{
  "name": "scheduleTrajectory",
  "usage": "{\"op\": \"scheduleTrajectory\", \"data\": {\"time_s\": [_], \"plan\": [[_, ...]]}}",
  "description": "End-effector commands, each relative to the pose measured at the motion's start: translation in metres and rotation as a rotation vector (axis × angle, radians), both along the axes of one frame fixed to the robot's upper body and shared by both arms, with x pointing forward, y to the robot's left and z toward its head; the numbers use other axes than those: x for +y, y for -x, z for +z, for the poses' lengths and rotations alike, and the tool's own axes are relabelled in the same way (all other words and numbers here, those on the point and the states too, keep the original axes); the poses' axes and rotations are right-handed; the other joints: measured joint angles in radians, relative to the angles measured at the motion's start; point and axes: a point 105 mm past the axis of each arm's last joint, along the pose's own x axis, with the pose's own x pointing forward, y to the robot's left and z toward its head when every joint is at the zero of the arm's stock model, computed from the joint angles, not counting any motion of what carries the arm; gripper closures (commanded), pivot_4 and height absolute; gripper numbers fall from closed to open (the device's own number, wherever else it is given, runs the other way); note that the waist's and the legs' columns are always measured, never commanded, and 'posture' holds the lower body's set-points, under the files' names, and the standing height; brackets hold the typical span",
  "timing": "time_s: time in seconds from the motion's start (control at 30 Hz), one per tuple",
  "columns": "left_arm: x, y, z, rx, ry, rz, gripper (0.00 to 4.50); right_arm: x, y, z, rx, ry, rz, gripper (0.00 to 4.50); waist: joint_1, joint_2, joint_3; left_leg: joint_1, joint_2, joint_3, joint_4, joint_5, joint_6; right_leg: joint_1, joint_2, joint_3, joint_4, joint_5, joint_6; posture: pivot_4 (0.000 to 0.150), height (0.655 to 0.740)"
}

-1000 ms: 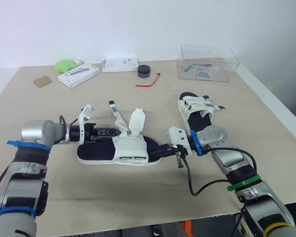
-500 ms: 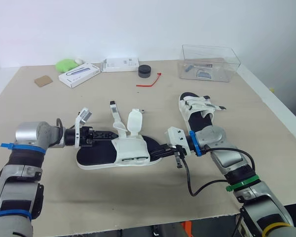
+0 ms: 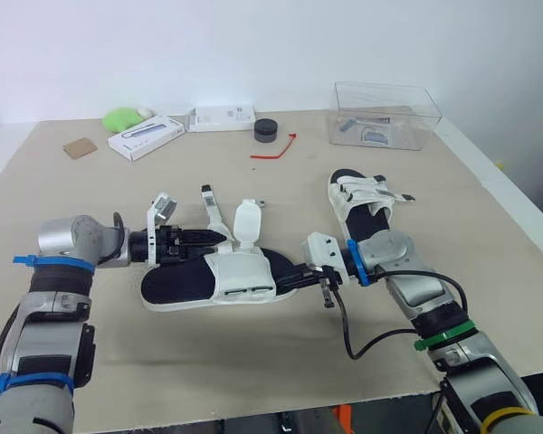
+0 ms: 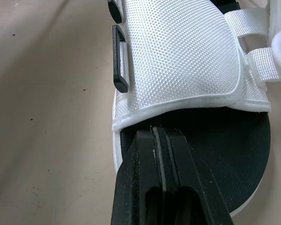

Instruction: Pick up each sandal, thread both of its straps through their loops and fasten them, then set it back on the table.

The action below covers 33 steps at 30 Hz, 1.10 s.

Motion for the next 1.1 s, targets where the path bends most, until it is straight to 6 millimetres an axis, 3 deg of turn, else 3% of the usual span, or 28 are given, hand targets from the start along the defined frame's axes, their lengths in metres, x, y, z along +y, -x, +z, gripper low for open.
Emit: {"op": "scheduleTrajectory", "data": {"time_s": [0.03,0.3,0.7,0.8,0.97,1.03,1.1], "plan": [[-0.003,-0.011,0.011,-0.038,0.032,0.029,0.0,0.002,-0.001,0.009,-0.042,-0.005,0.018,4.44,0.0,0.0,0.0,0.0,0.0,0.0,0.0,0.0,0.0,0.0,0.0,0.0,0.0,0.0,0.0,0.15,0.74],[-0.017,-0.032,0.021,-0.079,0.073,0.071,0.0,0.002,-0.002,0.009,-0.048,0.0,0.02,4.44,-0.001,0.0,0.0,-0.001,0.0,0.0,0.0,0.0,0.0,0.0,0.0,0.0,0.0,0.0,0.0,0.15,0.74],[-0.014,-0.055,0.015,-0.126,0.042,0.184,0.0,-0.001,-0.001,0.008,-0.047,0.011,0.016,4.44,-0.001,0.0,0.0,-0.001,-0.001,0.0,0.0,0.0,0.0,0.0,0.0,0.0,0.0,0.0,0.0,0.15,0.74],[-0.014,-0.064,0.014,-0.17,0.017,0.23,0.88,-0.001,-0.002,0.008,-0.047,0.013,0.018,4.5,0.0,0.0,0.0,-0.001,-0.001,0.0,0.0,0.0,0.0,0.0,0.0,0.0,0.0,0.0,0.0,0.15,0.74],[-0.018,-0.07,0.013,-0.186,0.011,0.246,3.21,-0.002,-0.001,0.009,-0.048,0.018,0.021,4.5,0.0,0.0,0.0,-0.001,-0.001,0.0,0.0,0.0,0.0,0.0,0.0,0.0,0.0,0.0,0.0,0.15,0.74],[-0.019,-0.072,0.013,-0.194,0.007,0.257,3.49,-0.002,-0.001,0.008,-0.047,0.02,0.021,4.5,0.0,0.0,0.0,-0.001,-0.001,0.0,0.0,0.0,0.0,0.0,0.0,0.0,0.0,0.0,0.0,0.15,0.74],[-0.019,-0.074,0.012,-0.198,0.001,0.27,4.25,-0.002,-0.001,0.008,-0.046,0.02,0.022,4.5,0.0,0.0,0.0,-0.001,-0.001,0.0,0.0,0.0,0.0,0.0,-0.001,0.0,-0.001,0.0,0.001,0.15,0.74]]}}
